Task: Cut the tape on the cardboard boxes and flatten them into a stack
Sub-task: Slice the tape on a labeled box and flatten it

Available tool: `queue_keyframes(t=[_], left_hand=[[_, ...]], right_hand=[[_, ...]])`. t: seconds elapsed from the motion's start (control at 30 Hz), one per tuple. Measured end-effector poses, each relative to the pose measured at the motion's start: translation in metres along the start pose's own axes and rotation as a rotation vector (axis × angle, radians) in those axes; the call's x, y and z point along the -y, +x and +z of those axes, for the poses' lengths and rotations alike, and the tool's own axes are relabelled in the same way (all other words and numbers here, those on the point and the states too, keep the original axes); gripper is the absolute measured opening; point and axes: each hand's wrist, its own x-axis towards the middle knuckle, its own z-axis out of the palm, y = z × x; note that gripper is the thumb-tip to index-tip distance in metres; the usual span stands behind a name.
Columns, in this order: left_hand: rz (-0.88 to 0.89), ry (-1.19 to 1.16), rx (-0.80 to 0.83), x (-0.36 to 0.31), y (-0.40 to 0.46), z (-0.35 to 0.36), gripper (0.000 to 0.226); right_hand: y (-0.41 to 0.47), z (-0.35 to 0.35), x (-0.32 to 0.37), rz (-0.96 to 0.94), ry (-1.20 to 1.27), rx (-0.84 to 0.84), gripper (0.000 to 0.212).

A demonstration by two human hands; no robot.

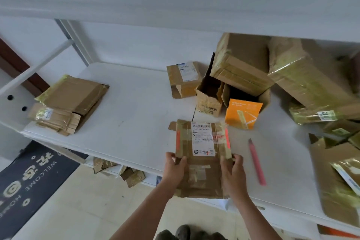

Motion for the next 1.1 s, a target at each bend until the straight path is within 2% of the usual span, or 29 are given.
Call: queue_keyframes(t=[0.07,0.2,0.3,0.4,0.5,0.57,0.63,0.73,0.8,0.9,1.1], left_hand=[[0.010,-0.080,-0.009,-0.001,-0.007,-0.007,0.018],[0.039,-0.200,-0.027,-0.009,-0.012,-0.029,0.020],[0.064,-0.257,-0.044,-0.014,-0.010,-0.047,0.020],[0.077,-0.292,-0.061,-0.018,-0.004,-0.070,0.018],[0.075,-0.337,-0.077,-0.020,0.008,-0.100,0.018],[0.063,-0.348,-0.083,-0.021,0.021,-0.125,0.019],[0.073,-0.321,-0.101,-0.022,0.036,-0.155,0.020],[0.161,-0.161,-0.177,-0.021,0.064,-0.208,0.024],[0.212,0.028,-0.202,-0.022,0.084,-0.249,0.035],[0.266,0.282,-0.184,-0.021,0.117,-0.299,0.054],[0.398,0.560,-0.137,-0.027,0.170,-0.348,0.055]], right_hand=[[-0.006,-0.006,0.013,-0.011,0.071,0.023,0.022],[-0.012,-0.002,0.027,-0.073,0.130,-0.084,0.027],[-0.014,0.007,0.042,-0.080,0.202,-0.085,0.033],[-0.013,0.018,0.060,-0.077,0.255,-0.020,0.042],[-0.012,0.038,0.083,-0.080,0.234,0.129,0.035],[-0.015,0.063,0.098,-0.063,0.221,0.228,0.034],[-0.016,0.096,0.111,-0.052,0.245,0.252,0.039],[-0.017,0.156,0.134,0.013,0.298,0.215,0.040],[-0.020,0.199,0.152,0.105,0.357,0.198,0.038],[-0.016,0.256,0.180,0.140,0.351,0.149,0.040],[0.004,0.330,0.219,0.150,0.274,0.112,0.043]])
